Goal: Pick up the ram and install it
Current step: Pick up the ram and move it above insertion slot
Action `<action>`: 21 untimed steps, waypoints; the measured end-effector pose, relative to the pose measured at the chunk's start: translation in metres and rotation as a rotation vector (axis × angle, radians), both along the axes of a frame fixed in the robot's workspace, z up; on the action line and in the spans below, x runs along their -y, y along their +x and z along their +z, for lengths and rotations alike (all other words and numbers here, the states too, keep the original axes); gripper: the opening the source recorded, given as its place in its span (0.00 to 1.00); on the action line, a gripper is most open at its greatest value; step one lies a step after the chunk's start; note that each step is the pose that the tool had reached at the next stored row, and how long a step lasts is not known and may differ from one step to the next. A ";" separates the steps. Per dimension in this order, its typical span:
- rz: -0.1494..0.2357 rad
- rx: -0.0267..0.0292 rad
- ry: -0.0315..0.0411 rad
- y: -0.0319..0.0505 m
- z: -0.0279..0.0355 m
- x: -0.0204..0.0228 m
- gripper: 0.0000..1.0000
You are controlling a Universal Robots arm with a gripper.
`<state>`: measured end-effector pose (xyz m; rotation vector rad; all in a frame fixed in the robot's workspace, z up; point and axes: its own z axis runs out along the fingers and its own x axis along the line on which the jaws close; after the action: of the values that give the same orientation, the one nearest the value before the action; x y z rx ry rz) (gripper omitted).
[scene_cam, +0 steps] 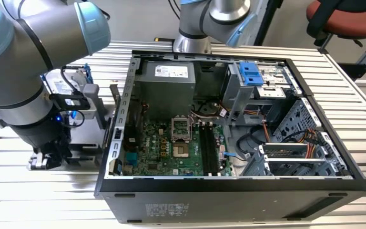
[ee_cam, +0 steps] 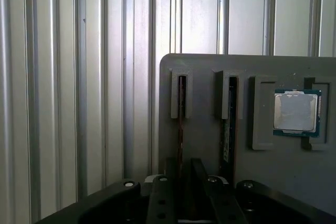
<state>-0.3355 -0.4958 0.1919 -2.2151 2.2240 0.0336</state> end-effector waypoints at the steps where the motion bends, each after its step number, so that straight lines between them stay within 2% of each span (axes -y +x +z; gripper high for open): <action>1: 0.000 0.0001 0.0000 0.0000 0.0000 0.0000 0.00; 18: 0.000 0.0002 0.0001 0.0000 0.0000 0.0000 0.00; 21: 0.000 0.0003 0.0000 0.0000 0.0033 0.0000 0.00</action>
<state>-0.3355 -0.4958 0.1952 -2.2149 2.2238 0.0332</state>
